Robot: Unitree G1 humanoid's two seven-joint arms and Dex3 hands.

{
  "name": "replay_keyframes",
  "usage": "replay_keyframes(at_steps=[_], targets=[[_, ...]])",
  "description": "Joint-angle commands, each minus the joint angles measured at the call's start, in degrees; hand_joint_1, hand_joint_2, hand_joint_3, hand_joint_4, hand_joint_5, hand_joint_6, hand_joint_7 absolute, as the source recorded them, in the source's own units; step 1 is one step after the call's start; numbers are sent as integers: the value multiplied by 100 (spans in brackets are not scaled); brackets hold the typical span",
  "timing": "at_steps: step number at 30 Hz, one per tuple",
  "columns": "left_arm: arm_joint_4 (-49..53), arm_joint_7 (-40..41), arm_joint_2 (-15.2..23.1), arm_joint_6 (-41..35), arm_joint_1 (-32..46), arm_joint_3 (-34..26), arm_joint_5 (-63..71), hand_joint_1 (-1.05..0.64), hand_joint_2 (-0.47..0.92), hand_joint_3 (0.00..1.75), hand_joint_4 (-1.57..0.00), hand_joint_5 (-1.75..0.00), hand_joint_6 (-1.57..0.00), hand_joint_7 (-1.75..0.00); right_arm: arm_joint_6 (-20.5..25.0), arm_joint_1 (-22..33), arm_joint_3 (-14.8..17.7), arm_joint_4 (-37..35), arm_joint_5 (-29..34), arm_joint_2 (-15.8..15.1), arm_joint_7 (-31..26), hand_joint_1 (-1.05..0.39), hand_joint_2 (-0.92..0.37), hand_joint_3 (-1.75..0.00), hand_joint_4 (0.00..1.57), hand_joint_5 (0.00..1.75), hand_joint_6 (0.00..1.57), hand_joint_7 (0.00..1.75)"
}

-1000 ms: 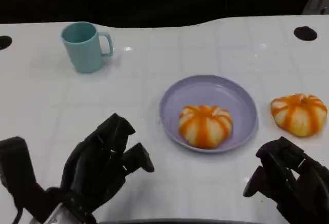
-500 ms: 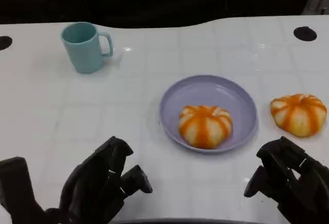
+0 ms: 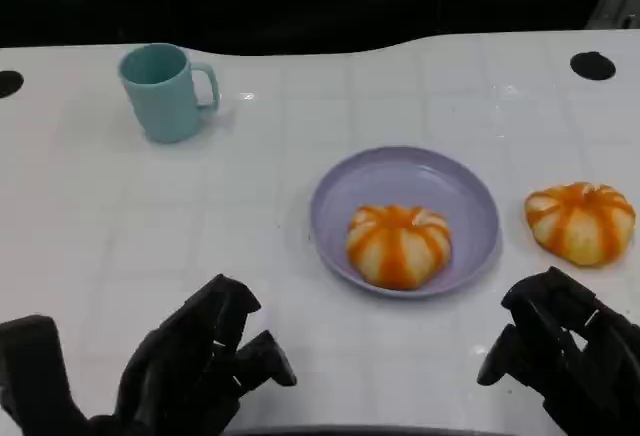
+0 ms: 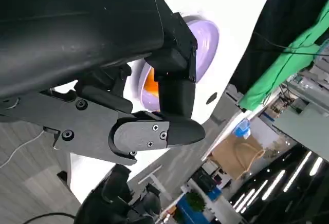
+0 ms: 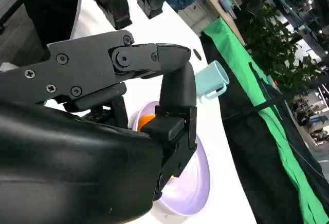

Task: Grasp the bread from the table and place it into the plate.

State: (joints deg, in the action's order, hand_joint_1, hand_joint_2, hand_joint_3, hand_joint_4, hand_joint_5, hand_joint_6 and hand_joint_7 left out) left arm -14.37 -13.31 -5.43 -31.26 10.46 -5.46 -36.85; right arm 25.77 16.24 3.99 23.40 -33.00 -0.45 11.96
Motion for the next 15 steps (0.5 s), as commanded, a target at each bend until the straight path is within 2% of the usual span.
replay_keyframes(at_steps=[1,15], targets=[[136,-19,62,172,-94,-72,47,-61,92,35,-81,-175,-54,-175,-53,-18,61,20,-16,-72,35,-51,-92,-28,55,175,50,146],[363,-179,66,377,-221,-79,-8,-59,92,34,-81,-175,-55,-175,-80,-48,116,-79,-39,-70,89,-52,-92,-26,58,175,51,149]])
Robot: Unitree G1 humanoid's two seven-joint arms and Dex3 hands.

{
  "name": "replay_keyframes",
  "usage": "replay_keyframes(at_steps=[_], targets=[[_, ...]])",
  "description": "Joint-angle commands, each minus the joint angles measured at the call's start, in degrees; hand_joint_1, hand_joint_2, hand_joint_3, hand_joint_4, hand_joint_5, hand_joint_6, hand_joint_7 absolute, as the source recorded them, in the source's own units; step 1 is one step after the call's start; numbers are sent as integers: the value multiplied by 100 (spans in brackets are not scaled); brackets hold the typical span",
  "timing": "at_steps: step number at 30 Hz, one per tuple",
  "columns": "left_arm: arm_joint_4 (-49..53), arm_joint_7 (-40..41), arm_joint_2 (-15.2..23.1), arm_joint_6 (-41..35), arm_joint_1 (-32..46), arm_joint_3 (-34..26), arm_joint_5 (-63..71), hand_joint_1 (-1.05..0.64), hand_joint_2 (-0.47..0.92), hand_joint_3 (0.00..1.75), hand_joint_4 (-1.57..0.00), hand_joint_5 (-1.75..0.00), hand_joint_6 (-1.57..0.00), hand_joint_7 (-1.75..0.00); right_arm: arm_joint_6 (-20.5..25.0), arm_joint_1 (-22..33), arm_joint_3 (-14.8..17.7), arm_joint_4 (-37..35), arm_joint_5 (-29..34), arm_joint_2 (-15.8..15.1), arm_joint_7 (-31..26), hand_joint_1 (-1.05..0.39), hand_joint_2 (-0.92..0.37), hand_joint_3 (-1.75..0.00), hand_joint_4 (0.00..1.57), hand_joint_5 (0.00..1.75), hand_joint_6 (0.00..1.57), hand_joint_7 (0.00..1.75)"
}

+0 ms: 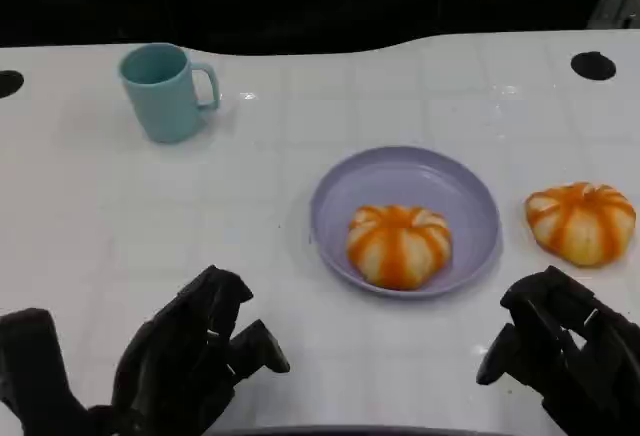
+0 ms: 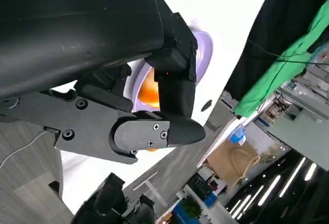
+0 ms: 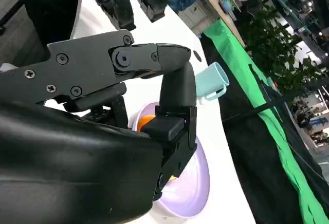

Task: Grasp the bread from the table and place it into the plate.

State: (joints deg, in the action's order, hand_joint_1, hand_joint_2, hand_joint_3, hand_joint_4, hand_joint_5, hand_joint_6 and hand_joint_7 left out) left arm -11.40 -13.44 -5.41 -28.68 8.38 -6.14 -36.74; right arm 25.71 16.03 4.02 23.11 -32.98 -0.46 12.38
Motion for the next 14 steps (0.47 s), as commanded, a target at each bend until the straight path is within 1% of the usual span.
replay_keyframes(at_steps=[1,14], targets=[[81,-185,67,136,-22,-10,-14,-59,92,34,-81,-175,-56,-175,-69,-27,120,-59,-46,-69,50,-52,-92,-24,58,175,51,149],[93,-165,83,122,-84,-56,0,-60,92,35,-83,-175,-59,-175,-40,-45,130,-64,-50,-25,35,-53,-92,-21,59,175,53,148]])
